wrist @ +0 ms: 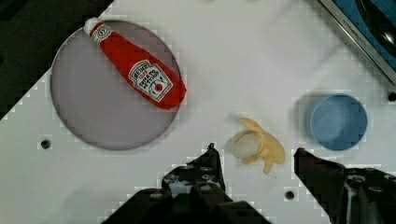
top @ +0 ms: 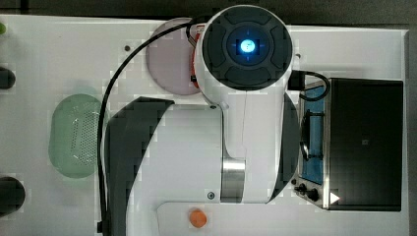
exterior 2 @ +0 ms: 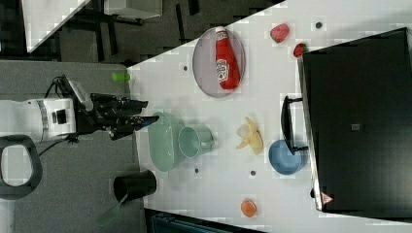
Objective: Pick Banana and place it in mug.
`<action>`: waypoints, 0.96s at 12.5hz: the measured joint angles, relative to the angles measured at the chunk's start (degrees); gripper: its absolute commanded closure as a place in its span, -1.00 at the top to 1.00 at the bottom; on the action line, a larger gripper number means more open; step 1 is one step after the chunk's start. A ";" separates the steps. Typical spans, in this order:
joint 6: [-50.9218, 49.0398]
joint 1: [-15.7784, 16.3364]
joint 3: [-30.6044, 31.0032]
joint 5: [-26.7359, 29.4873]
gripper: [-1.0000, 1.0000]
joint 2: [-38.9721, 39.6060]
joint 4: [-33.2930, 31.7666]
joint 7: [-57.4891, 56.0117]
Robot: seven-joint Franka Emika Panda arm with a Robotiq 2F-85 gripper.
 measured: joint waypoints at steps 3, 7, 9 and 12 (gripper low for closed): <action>-9.93 0.08 -1.71 1.44 0.97 -11.57 -10.18 -1.03; -8.05 -1.19 -2.13 0.87 1.00 -19.89 -10.74 -2.88; -1.04 -1.61 -1.81 -0.23 1.00 -19.07 -13.20 -3.06; 6.49 -1.27 -1.32 -0.19 1.00 -13.75 -22.72 -4.94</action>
